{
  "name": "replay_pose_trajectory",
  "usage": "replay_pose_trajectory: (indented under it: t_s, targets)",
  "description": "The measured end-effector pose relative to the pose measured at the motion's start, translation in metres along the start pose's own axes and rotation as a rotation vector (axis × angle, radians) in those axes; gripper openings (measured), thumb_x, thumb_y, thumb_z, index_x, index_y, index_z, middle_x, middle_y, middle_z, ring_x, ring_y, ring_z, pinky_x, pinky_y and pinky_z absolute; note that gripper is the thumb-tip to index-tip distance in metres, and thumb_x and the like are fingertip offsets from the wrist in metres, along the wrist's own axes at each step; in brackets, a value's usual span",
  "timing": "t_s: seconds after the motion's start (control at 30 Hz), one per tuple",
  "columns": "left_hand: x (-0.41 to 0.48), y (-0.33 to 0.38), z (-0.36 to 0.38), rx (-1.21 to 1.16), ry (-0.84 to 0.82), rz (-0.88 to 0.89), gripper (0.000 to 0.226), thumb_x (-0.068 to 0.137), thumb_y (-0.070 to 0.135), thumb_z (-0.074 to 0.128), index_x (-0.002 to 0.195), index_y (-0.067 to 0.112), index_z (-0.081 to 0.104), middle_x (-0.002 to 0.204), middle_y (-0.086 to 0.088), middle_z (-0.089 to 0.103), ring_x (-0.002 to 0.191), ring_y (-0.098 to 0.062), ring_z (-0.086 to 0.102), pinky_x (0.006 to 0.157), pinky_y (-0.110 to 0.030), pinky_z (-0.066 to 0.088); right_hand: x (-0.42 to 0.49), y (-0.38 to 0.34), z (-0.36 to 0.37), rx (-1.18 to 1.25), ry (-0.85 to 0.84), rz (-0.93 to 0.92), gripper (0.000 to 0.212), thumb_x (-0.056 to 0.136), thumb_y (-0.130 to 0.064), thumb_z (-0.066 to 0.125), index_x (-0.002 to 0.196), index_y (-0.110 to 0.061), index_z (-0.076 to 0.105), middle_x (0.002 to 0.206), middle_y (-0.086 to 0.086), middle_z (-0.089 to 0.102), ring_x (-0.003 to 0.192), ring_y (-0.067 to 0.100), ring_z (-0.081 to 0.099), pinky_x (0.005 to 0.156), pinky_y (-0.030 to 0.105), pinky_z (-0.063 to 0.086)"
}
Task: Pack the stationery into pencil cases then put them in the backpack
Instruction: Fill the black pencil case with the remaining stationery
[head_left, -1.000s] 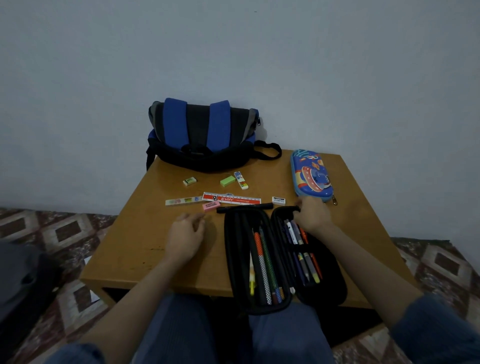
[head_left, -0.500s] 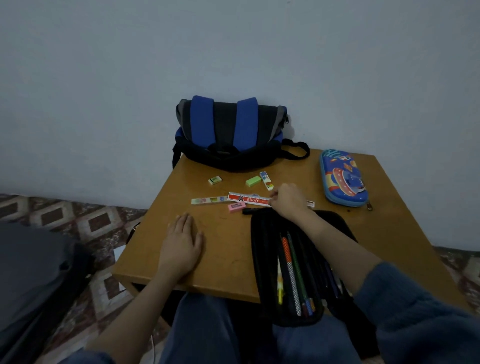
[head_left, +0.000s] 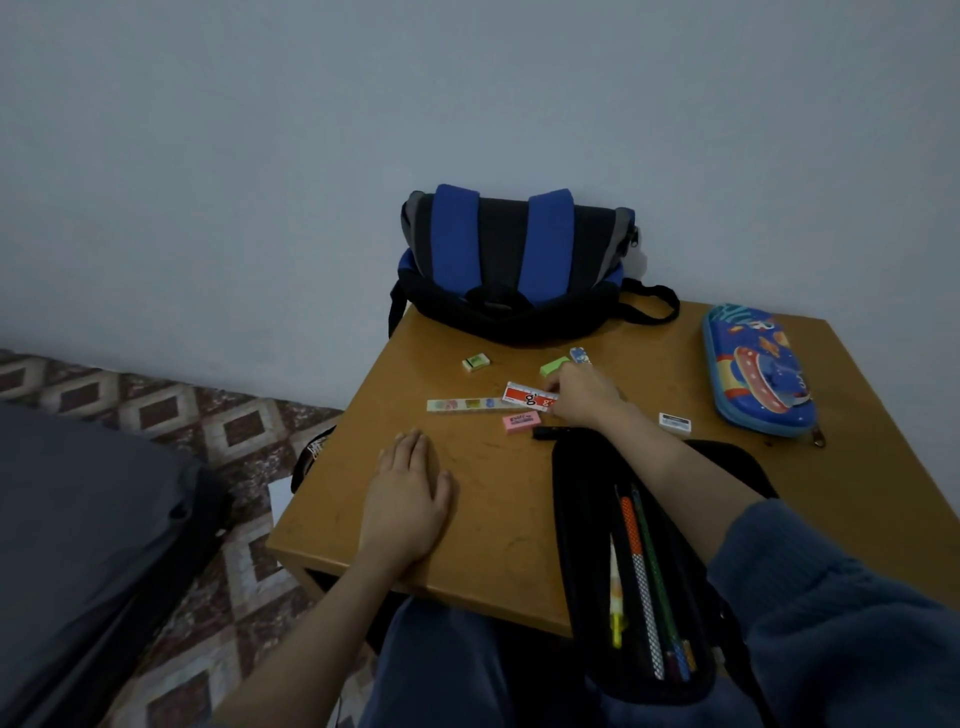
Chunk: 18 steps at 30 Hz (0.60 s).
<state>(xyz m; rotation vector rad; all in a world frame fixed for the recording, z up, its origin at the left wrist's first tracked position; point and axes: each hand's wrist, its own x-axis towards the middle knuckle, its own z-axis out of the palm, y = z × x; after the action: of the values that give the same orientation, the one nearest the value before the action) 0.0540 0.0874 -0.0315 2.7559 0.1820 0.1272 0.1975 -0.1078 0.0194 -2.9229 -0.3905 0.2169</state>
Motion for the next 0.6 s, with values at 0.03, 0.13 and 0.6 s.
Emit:
replay_pose_trajectory:
  t_s: [0.03,0.13,0.6]
  targets:
    - [0.0,0.0,0.0,0.001,0.002,0.001,0.058,0.098,0.043,0.03,0.147,0.013,0.021,0.155,-0.002,0.019,0.143,-0.018,0.015,0.116,-0.031,0.013,0.001,0.003,0.001,-0.008,0.011,0.004,0.024,0.087,-0.017,0.059,0.11,-0.015,0.068,0.109,0.006,0.065,0.099,0.022,0.059,0.079,0.034,0.051]
    - [0.0,0.0,0.001,0.005,0.01,0.004,0.058,0.097,0.043,0.031,0.147,0.014,0.022,0.155,-0.001,0.02,0.142,-0.017,0.016,0.116,-0.03,0.013,0.002,0.014,0.002,-0.054,0.031,0.045,0.026,0.088,-0.018,0.058,0.113,-0.012,0.065,0.112,0.009,0.063,0.099,0.024,0.059,0.08,0.034,0.052]
    - [0.002,0.001,0.002,0.003,0.019,-0.005,0.059,0.097,0.044,0.033,0.146,0.014,0.023,0.154,-0.001,0.022,0.142,-0.017,0.018,0.114,-0.031,0.018,0.001,-0.005,-0.004,-0.2,0.01,-0.073,0.034,0.089,-0.037,0.057,0.122,-0.029,0.061,0.13,0.009,0.046,0.124,0.027,0.041,0.102,0.043,0.032]
